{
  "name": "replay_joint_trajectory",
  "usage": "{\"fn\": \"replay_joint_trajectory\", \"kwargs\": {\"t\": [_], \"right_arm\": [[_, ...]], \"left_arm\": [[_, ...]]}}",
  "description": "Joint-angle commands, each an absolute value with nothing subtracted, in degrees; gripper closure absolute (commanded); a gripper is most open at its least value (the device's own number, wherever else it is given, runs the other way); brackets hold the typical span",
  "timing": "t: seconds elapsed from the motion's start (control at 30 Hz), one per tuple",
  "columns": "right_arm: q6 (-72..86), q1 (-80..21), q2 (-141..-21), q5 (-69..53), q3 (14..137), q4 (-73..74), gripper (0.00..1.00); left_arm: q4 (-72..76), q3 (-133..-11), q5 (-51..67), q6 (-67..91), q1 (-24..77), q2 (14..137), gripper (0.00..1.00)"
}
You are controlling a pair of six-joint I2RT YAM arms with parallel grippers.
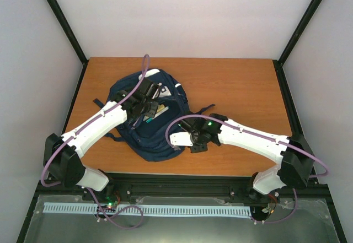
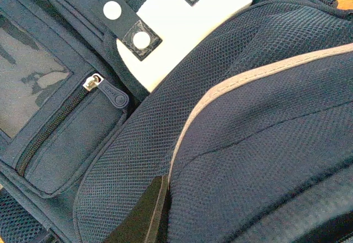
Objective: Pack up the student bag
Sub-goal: Place the stationery in the student bag.
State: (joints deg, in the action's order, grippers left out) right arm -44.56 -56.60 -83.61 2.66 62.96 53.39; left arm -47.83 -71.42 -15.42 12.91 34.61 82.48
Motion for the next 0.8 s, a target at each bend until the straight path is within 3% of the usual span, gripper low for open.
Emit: {"fn": "replay_joint_trajectory", "kwargs": {"t": [0.0,0.3,0.77], "right_arm": [[-48.0,-59.9,-83.1,12.2,67.9,52.6,0.97],[-56.8,-62.8,-86.1,22.8,73.9,43.4,0.97],[-70.5,-63.3,-92.6,32.1,69.0,22.8,0.97]], "left_arm": [[-47.5,-74.2,-15.1,13.7,34.5,82.5,0.91],[-47.4,-74.3,-14.6,13.7,34.5,82.4,0.91],[-47.3,-74.3,-13.5,13.9,34.5,82.2,0.91]]}}
